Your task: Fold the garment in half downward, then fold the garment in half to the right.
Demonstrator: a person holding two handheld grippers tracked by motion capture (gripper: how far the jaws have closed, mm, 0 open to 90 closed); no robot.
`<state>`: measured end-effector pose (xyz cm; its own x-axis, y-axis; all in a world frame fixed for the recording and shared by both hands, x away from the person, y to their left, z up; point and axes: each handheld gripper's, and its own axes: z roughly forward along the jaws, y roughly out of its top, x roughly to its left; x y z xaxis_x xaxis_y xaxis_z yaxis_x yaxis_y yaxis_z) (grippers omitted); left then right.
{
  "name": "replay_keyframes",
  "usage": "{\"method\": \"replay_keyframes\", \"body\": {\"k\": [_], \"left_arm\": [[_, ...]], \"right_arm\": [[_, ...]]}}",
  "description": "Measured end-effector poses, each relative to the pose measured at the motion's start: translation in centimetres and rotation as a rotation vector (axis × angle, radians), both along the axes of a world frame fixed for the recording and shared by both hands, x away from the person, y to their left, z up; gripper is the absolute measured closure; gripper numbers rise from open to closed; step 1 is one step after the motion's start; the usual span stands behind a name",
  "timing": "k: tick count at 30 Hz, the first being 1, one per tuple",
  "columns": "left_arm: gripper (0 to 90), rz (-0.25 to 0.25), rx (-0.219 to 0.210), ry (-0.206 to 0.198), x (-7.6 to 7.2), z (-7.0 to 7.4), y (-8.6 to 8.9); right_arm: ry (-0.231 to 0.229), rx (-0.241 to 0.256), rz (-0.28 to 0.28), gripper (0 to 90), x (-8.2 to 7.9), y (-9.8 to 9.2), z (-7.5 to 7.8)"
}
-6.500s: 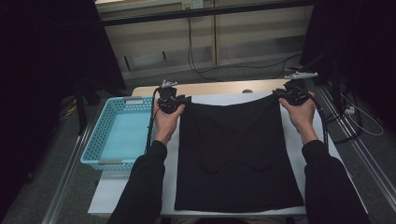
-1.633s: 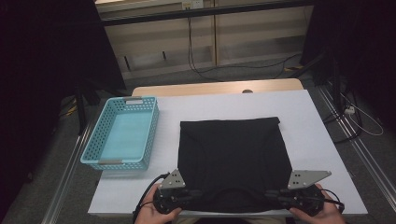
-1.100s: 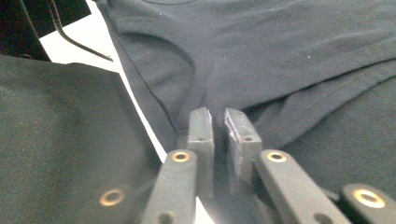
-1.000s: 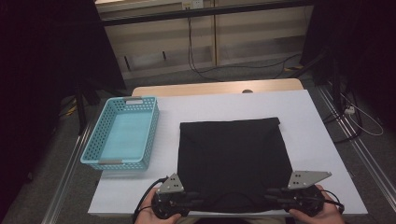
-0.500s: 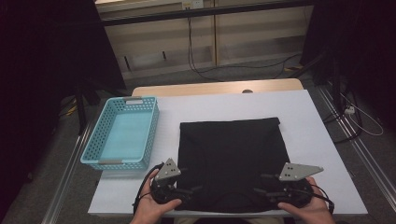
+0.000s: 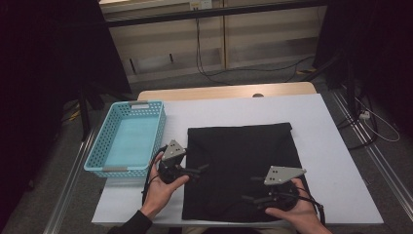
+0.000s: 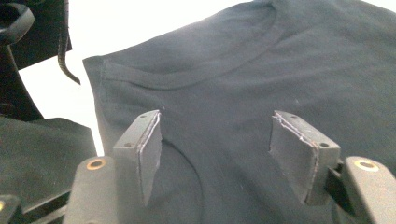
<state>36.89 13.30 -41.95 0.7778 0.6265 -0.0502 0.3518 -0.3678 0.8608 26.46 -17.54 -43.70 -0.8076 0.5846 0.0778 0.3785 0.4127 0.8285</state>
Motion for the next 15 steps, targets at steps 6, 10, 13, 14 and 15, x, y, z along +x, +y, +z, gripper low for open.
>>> {"method": "replay_keyframes", "body": {"k": [6,10,13,14,15], "left_arm": [[10.4,0.020,0.016,0.001,1.8,-0.1,-0.6],[10.1,0.026,0.022,0.023,3.5,0.0,-0.7],[10.2,0.054,0.013,0.018,4.7,-0.1,-0.7],[10.5,0.056,0.032,0.033,5.0,-0.1,-0.8],[11.7,0.059,0.050,0.035,5.2,-0.1,-0.8]], "right_arm": [[0.002,0.002,0.023,28.3,0.4,1.7,0.1],[0.013,0.002,0.048,27.0,0.5,2.8,0.1],[0.013,0.000,0.053,24.4,0.8,3.5,0.2],[0.011,-0.005,0.056,24.3,0.8,3.8,0.2],[0.013,-0.004,0.062,24.5,0.8,4.0,0.2]]}}
